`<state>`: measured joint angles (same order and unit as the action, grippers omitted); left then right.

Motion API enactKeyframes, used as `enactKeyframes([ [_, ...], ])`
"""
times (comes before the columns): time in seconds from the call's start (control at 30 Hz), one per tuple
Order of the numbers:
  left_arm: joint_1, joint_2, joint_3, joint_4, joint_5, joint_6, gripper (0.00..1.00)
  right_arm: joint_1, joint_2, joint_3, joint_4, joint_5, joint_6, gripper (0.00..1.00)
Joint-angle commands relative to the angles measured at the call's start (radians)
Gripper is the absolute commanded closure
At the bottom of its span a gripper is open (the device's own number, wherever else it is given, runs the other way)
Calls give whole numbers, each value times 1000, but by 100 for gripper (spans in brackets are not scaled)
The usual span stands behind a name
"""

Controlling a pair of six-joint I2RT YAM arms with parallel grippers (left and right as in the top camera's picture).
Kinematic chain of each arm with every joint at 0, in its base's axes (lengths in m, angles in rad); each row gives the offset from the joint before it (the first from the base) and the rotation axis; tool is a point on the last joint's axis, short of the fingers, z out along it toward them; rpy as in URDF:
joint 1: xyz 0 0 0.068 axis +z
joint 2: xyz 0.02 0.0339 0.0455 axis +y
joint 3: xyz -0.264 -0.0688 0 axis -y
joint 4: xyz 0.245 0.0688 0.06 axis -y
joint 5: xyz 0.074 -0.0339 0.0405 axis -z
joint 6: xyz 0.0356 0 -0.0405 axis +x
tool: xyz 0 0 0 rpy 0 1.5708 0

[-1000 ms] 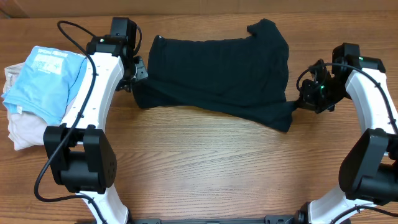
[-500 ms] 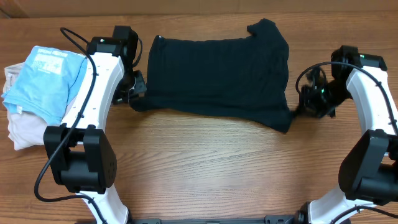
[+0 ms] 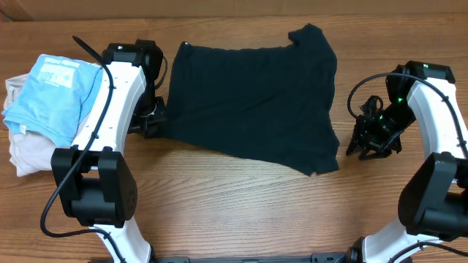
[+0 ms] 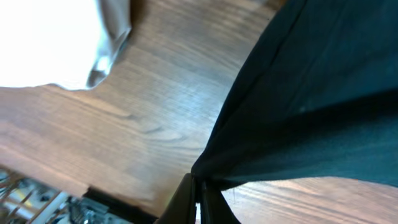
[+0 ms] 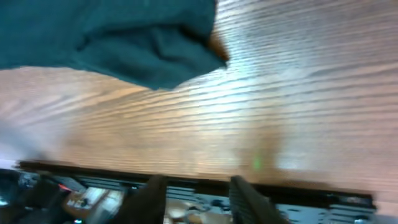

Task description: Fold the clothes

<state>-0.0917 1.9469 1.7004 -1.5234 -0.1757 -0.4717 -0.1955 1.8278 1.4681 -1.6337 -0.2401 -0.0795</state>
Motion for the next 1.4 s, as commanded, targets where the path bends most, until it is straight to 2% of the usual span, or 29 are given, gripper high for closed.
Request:
enactKeyframes([
  [0.0,0,-11,-2,-10,-63,7,96,-1,-32,24,22,16,5,55],
  [0.07,0,-11,-2,-8,-62,7,96,-1,-32,24,77,16,5,48],
  [0.17,-2,-11,-2,6,-60,6,96,-2,-32,5,204,14,5,43],
  [0.27,-2,-11,-2,6,-60,7,96,-2,-32,-51,332,-21,4,45],
  [0.4,-2,-11,-2,18,-60,6,96,-2,-31,-192,610,-54,6,64],
  [0.47,-2,-11,-2,25,-59,6,96,-2,-31,-240,732,-74,8,68],
  [0.6,-2,-11,-2,33,-44,7,96,0,-31,-302,909,-155,31,67],
  [0.63,-2,-11,-2,37,-33,6,96,8,-31,-311,964,-169,31,59],
  [0.9,-7,-11,-2,44,-34,7,96,47,10,-311,1062,-168,51,57],
  [1.23,-8,-11,-2,44,-34,8,96,68,138,-311,1169,-169,100,59],
  [1.27,-8,-11,-2,45,-34,8,96,68,149,-311,1177,-169,100,66],
  [1.3,-8,-11,-2,44,-34,8,96,68,156,-311,1184,-170,100,76],
  [1.33,-8,-11,-2,45,-34,8,96,68,161,-310,1189,-170,99,92],
  [1.37,-8,-11,-2,44,-34,8,96,68,161,-310,1195,-169,99,96],
])
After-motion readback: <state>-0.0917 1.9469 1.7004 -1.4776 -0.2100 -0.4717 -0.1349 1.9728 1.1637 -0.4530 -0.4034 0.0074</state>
